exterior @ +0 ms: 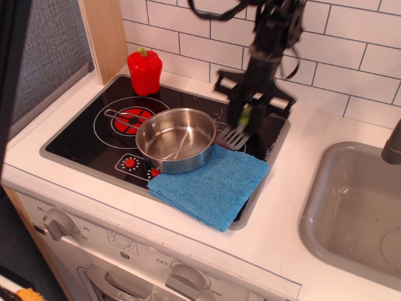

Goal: Place the green spatula behind the blue towel

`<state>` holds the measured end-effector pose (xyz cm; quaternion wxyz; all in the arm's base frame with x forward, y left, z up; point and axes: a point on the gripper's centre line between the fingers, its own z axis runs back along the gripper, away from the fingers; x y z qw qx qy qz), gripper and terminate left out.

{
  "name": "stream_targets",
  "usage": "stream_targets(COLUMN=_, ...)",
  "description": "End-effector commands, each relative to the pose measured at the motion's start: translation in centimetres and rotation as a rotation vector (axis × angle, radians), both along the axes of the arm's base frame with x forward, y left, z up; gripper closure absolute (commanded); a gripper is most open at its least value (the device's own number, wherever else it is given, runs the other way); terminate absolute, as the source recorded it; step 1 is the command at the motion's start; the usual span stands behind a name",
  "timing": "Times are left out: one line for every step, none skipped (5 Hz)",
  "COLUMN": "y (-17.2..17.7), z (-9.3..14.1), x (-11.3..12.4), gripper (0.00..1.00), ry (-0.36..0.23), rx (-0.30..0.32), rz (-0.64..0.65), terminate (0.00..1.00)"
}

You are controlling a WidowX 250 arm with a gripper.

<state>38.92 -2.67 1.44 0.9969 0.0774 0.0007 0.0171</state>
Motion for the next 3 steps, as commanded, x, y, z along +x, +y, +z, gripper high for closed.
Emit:
stream_targets(y=-0.2, z=3.7, x=0.0, gripper=0.0, ry=-0.139, rx=-0.018, rz=0.001, terminate=0.0)
stream_targets(y=0.3, z=7.1, x=-0.3, gripper=0.0, ry=-0.187, rx=-0.046, rz=-0.042, terminate=0.0)
stream_targets(y=0.6, z=9.1, x=-1.4, gripper=0.0, ry=-0.202, rx=-0.071, rz=-0.077, terminate=0.0)
